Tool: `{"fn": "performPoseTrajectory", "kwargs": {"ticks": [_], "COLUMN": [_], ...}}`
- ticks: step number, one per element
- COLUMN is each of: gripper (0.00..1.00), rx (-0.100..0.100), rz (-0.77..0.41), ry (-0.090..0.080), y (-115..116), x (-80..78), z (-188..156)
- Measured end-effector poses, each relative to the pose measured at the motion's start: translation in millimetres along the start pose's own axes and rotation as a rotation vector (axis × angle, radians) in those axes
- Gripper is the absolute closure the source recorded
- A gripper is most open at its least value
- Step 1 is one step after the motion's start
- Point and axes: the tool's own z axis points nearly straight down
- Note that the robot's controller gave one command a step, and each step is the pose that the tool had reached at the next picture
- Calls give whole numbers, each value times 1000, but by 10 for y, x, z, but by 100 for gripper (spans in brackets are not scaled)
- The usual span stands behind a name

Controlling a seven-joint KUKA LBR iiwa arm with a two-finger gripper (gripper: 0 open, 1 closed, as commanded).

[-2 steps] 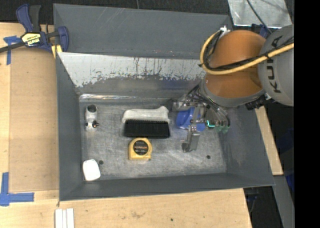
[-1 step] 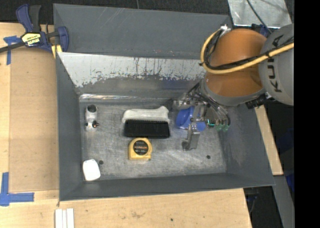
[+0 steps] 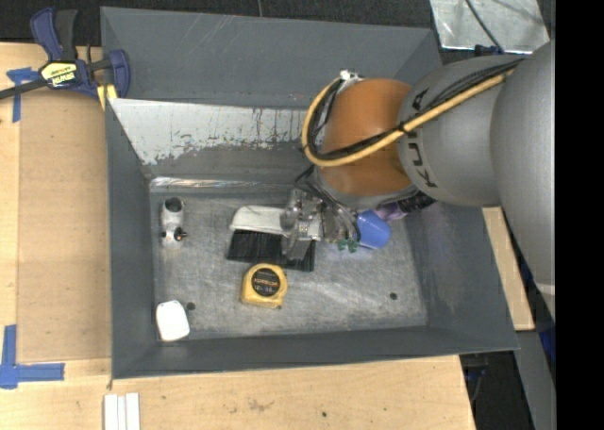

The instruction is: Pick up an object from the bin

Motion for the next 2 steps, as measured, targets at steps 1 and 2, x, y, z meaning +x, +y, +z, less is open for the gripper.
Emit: {"fn": "performPoseTrajectory", "kwargs": {"ticks": [1, 2], "gripper": [0, 100], "rx": [-1, -6], "rz": [-4, -4], "ry": [27, 7], "y": [27, 44], "x": [84, 30], "z": [73, 29]}}
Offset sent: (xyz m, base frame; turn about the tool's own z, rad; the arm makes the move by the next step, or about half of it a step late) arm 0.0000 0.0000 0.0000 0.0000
